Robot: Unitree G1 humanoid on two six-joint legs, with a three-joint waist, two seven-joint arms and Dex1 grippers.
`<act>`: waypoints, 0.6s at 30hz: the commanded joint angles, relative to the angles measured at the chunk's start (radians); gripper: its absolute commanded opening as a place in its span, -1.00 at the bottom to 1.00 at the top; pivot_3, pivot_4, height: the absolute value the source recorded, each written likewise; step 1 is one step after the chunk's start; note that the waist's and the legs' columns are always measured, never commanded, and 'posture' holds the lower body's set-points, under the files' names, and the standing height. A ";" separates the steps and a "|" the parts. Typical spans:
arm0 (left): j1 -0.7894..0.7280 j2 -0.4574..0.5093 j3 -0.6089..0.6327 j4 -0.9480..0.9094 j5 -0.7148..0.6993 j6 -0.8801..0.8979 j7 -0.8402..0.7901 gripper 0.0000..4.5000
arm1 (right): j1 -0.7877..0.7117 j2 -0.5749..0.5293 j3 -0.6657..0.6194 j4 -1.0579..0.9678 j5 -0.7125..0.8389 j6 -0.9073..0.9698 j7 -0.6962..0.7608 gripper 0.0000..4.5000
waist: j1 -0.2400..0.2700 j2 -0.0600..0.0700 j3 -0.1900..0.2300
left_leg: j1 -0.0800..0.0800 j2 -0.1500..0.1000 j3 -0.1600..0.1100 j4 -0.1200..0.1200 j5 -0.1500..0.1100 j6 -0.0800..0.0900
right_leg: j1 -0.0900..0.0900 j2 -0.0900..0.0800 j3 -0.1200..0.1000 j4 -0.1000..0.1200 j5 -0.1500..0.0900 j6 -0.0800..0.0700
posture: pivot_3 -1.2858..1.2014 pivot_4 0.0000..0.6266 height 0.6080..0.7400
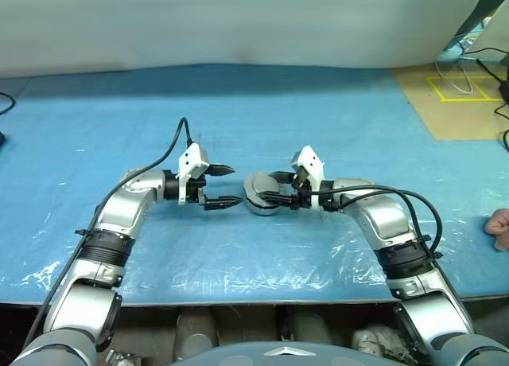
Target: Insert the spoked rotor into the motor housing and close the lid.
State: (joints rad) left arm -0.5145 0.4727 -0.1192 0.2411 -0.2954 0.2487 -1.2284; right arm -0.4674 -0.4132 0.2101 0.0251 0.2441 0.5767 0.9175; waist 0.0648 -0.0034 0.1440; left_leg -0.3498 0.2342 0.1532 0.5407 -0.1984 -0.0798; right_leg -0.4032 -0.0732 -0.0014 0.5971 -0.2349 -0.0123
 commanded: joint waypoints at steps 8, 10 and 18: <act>-0.004 0.009 0.005 -0.042 -0.012 0.004 0.000 1.00 | 0.043 -0.008 0.099 0.076 -0.100 -0.074 -0.012 0.32 | 0.001 0.000 0.000 | 0.001 0.000 0.000 0.003 0.000 0.000 | 0.000 0.000 0.001 0.004 0.000 0.000 | 0.03 -0.52 1.00; -0.004 0.009 0.006 -0.044 -0.012 0.005 0.001 1.00 | 0.046 -0.002 0.091 0.072 -0.087 -0.064 -0.010 0.32 | 0.001 0.000 0.000 | 0.001 0.000 0.000 0.004 0.000 0.000 | 0.000 0.000 0.001 0.006 0.000 -0.001 | 0.03 -0.52 1.00; -0.004 0.005 0.004 -0.043 -0.012 0.003 0.003 1.00 | 0.023 0.028 0.065 0.207 -0.117 -0.071 -0.074 0.32 | -0.008 0.000 0.000 | 0.003 0.000 0.000 0.006 0.000 0.000 | 0.003 0.000 0.003 0.008 -0.003 -0.004 | 0.03 -0.52 1.00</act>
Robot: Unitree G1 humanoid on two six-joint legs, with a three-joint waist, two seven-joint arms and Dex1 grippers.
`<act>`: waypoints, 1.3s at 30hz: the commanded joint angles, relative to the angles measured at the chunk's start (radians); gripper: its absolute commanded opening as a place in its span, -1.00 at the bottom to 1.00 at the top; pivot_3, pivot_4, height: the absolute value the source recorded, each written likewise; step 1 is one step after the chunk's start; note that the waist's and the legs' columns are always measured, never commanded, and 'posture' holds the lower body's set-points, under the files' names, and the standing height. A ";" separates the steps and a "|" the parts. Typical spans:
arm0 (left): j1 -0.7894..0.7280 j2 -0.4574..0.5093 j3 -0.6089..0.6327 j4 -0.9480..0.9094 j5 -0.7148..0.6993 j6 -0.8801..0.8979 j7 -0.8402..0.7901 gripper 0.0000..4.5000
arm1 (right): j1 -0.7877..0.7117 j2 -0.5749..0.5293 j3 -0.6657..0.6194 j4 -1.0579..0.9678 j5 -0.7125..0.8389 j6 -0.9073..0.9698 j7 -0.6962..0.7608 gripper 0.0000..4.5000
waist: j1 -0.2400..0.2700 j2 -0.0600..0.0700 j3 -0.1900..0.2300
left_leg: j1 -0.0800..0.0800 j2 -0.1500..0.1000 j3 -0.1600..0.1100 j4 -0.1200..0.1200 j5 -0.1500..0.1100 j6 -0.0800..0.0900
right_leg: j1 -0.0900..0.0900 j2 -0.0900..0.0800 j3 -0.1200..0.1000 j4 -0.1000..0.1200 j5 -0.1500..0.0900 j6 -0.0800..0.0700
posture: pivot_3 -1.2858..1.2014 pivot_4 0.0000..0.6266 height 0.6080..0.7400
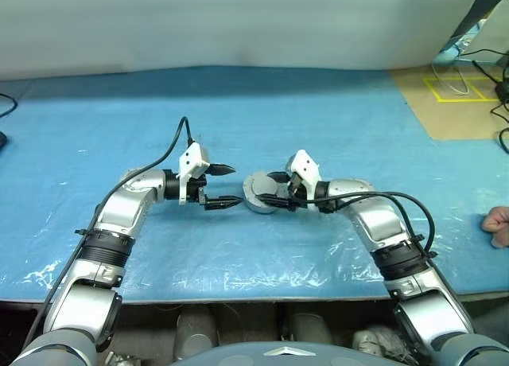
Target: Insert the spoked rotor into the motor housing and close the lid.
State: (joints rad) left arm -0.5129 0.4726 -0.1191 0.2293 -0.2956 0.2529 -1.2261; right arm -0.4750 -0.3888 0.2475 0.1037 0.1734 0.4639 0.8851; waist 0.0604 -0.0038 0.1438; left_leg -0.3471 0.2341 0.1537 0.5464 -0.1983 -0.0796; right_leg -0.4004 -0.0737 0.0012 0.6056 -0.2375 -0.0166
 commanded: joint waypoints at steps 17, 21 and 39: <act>-0.006 0.003 0.006 -0.028 -0.011 -0.008 0.005 1.00 | 0.047 0.013 0.080 0.239 -0.111 0.007 -0.095 0.32 | -0.016 -0.002 -0.002 | 0.007 -0.001 0.000 0.000 0.000 0.001 | 0.006 -0.001 0.001 0.001 0.000 -0.002 | 0.03 -0.52 1.00; -0.009 0.002 0.006 -0.023 -0.010 -0.012 0.005 1.00 | 0.070 -0.018 0.131 0.235 -0.153 -0.040 -0.079 0.32 | -0.016 -0.003 -0.003 | 0.009 -0.001 0.000 -0.001 0.000 0.001 | 0.007 -0.001 0.001 0.000 -0.001 0.000 | 0.03 -0.52 1.00; -0.018 -0.008 0.003 -0.003 -0.004 -0.027 0.007 1.00 | 0.059 0.039 0.100 0.277 -0.098 0.188 -0.138 0.32 | -0.016 -0.003 -0.022 | 0.013 -0.003 0.000 -0.007 -0.003 0.005 | 0.011 -0.002 0.002 -0.004 -0.005 0.006 | 0.03 -0.52 1.00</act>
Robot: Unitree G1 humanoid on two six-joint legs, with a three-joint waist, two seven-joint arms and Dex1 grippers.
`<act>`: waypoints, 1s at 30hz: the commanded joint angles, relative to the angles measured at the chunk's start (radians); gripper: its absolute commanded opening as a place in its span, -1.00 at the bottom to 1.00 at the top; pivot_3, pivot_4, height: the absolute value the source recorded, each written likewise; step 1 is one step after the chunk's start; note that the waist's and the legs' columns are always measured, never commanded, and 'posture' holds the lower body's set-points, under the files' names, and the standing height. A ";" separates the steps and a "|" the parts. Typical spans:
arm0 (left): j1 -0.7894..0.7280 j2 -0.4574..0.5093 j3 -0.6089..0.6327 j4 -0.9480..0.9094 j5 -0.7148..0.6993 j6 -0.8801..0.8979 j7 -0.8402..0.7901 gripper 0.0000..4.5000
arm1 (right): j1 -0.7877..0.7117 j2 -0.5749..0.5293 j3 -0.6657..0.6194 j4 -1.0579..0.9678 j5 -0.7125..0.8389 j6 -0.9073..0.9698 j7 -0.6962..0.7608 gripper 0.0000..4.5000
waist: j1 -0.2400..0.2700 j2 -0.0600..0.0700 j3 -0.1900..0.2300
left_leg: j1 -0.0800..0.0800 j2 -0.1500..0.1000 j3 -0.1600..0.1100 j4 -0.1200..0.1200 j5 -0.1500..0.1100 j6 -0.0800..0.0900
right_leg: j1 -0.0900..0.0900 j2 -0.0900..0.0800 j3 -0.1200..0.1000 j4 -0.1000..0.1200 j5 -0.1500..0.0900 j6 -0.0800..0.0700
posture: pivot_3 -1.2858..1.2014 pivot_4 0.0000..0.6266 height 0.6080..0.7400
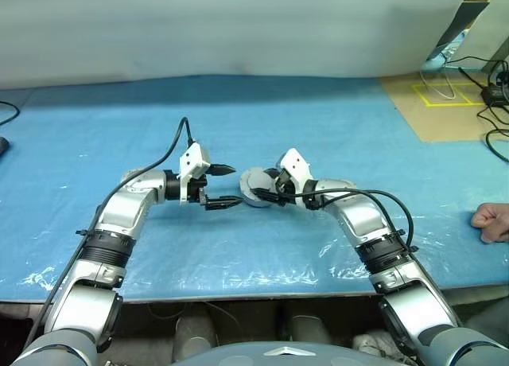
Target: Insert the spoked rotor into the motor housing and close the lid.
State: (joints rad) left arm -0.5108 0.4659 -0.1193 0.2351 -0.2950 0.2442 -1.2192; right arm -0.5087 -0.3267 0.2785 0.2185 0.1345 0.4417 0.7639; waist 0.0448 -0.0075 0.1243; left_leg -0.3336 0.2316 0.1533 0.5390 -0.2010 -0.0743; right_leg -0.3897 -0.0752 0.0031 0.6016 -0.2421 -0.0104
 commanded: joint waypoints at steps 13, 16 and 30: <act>-0.027 -0.005 0.005 0.031 0.002 -0.051 -0.003 1.00 | 0.050 0.033 -0.032 0.119 0.077 0.350 -0.018 0.32 | -0.006 -0.002 -0.010 | -0.002 0.000 0.001 -0.009 0.002 -0.005 | 0.000 0.001 -0.001 -0.015 0.002 -0.005 | 0.03 -0.52 1.00; -0.029 -0.007 0.005 0.042 0.003 -0.062 -0.004 1.00 | 0.048 0.040 0.002 0.128 0.040 0.344 -0.044 0.32 | -0.008 -0.001 -0.010 | -0.002 0.001 0.002 -0.011 0.002 -0.005 | -0.001 0.002 -0.002 -0.016 0.002 -0.006 | 0.03 -0.52 1.00; -0.029 -0.011 0.004 0.066 0.005 -0.086 -0.008 1.00 | 0.061 0.062 0.121 0.268 -0.135 0.318 -0.233 0.32 | -0.012 0.001 -0.011 | 0.019 -0.008 -0.005 -0.021 -0.001 -0.001 | 0.003 -0.002 -0.001 -0.023 -0.005 0.005 | 0.03 -0.52 1.00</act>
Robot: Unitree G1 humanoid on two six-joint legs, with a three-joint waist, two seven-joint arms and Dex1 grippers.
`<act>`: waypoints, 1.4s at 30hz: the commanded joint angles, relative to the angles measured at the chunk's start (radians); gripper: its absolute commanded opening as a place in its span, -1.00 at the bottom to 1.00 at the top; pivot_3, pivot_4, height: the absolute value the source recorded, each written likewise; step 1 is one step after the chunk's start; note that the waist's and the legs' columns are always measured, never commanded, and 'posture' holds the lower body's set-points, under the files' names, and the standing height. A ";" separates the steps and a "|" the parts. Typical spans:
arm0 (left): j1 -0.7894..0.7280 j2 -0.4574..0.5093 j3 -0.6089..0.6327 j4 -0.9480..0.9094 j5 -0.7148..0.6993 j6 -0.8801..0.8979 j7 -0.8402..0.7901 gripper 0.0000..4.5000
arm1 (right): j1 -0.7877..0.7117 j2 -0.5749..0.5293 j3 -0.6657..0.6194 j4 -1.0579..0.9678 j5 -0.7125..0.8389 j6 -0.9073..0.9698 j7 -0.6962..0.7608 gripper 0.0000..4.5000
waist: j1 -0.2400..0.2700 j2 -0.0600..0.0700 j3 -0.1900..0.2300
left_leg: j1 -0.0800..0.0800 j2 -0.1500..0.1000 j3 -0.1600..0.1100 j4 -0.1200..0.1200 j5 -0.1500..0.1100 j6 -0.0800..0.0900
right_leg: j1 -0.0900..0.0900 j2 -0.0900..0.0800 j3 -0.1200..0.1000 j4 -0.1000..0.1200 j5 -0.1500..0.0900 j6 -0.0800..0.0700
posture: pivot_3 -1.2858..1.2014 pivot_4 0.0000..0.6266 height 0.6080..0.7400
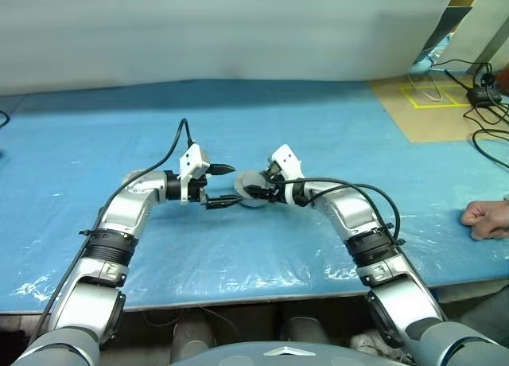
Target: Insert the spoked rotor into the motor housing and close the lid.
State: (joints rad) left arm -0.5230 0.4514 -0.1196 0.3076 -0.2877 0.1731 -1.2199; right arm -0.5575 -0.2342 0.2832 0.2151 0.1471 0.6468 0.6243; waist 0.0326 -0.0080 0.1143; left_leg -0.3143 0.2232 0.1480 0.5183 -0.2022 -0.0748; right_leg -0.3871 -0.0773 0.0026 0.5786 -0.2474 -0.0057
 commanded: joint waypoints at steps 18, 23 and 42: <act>-0.023 0.002 0.024 0.010 -0.019 -0.009 -0.013 1.00 | 0.110 -0.012 0.033 0.272 -0.118 -0.081 -0.179 0.32 | 0.005 0.010 0.022 | -0.004 -0.016 -0.004 -0.020 -0.001 0.001 | -0.005 -0.019 -0.026 -0.057 -0.003 0.005 | 0.03 -0.52 1.00; -0.029 0.008 0.031 0.027 -0.016 -0.019 -0.010 1.00 | 0.099 -0.025 0.039 0.285 -0.130 -0.132 -0.170 0.32 | 0.005 0.012 0.030 | -0.003 -0.016 -0.005 -0.027 -0.001 0.001 | -0.005 -0.019 -0.030 -0.064 -0.003 0.005 | 0.03 -0.52 1.00; -0.033 0.008 0.023 -0.001 -0.016 0.003 -0.006 1.00 | 0.120 0.008 -0.091 0.120 0.036 -0.066 -0.046 0.32 | 0.042 0.012 0.048 | 0.004 -0.009 0.003 -0.030 -0.009 -0.011 | -0.016 -0.026 -0.055 -0.028 -0.006 -0.013 | 0.03 -0.52 1.00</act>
State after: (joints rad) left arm -0.5464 0.4540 -0.1113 0.3378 -0.2930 0.1755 -1.2264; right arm -0.5167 -0.2108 0.1839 0.2498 0.1725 0.4502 0.5577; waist 0.0742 0.0041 0.1625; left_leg -0.3104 0.2136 0.1524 0.4975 -0.2094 -0.0818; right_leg -0.4021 -0.1036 -0.0470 0.5572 -0.2445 -0.0192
